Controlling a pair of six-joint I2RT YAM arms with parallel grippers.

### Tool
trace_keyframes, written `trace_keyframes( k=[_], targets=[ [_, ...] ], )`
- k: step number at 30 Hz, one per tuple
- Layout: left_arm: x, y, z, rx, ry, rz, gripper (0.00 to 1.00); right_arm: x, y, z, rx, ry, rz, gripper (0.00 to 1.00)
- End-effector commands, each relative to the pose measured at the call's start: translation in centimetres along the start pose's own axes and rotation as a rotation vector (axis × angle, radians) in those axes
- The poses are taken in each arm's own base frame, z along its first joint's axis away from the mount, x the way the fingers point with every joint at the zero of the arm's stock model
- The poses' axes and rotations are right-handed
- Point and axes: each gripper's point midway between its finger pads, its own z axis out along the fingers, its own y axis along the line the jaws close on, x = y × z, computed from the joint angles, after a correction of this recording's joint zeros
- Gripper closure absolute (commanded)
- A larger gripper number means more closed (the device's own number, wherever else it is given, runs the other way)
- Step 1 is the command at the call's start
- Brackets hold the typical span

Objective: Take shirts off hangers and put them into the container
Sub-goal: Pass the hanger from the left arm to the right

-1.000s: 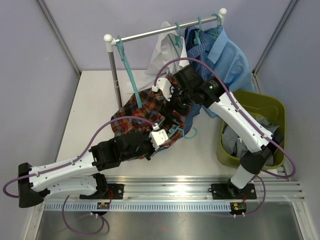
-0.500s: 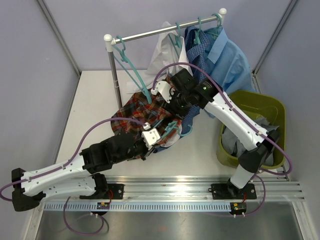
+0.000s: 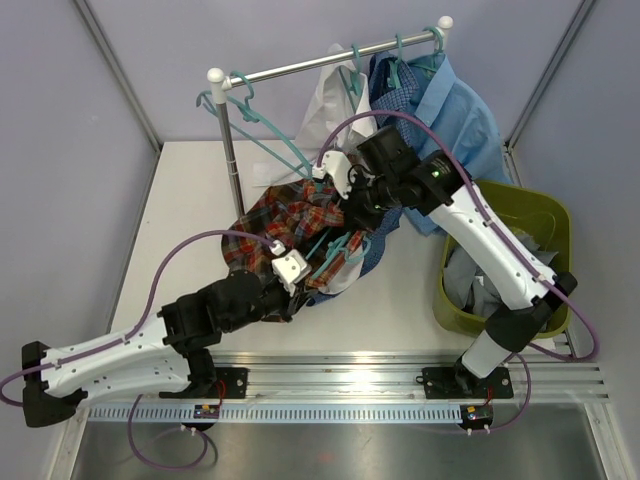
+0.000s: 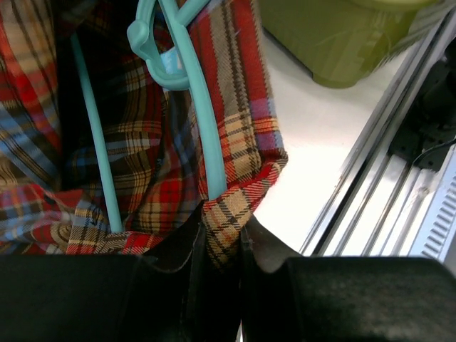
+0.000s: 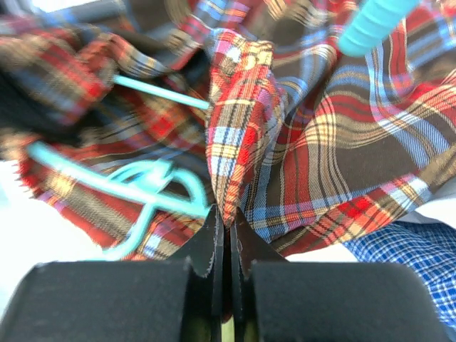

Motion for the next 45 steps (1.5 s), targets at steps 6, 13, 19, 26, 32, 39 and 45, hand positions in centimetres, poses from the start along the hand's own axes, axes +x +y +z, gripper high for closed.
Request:
trace_keyframes(
  k=[6,13,19,26,32,39,45],
  targets=[
    [-2.6,1.2,-2.3,-0.036,-0.174,-0.184,1.00,-3.0,3.6,-7.6,-0.139,-0.240,-0.047,1.00],
    [-6.3,0.2,-4.6,0.045,-0.352,-0.264,1.00,-3.7,5.4,-9.5,-0.231,-0.307,-0.071,1.00],
    [-7.7,-0.7,-5.0,0.107,-0.399,-0.265,1.00,-3.9,6.0,-9.4,-0.277,-0.316,-0.073,1.00],
    [-7.6,-0.3,-3.8,0.080,-0.425,-0.351,1.00,-4.1,8.2,-10.0,-0.406,-0.356,-0.114,0.97],
    [-9.7,-0.8,-4.2,0.135,-0.520,-0.469,1.00,-3.8,7.9,-9.4,-0.391,-0.343,-0.120,0.64],
    [-10.7,-1.7,-5.0,0.198,-0.551,-0.461,1.00,-3.1,7.6,-9.3,-0.365,-0.326,-0.168,0.15],
    [-11.0,-2.2,-5.9,0.242,-0.585,-0.441,1.00,-2.6,8.4,-9.7,-0.394,-0.335,-0.269,0.01]
  ],
)
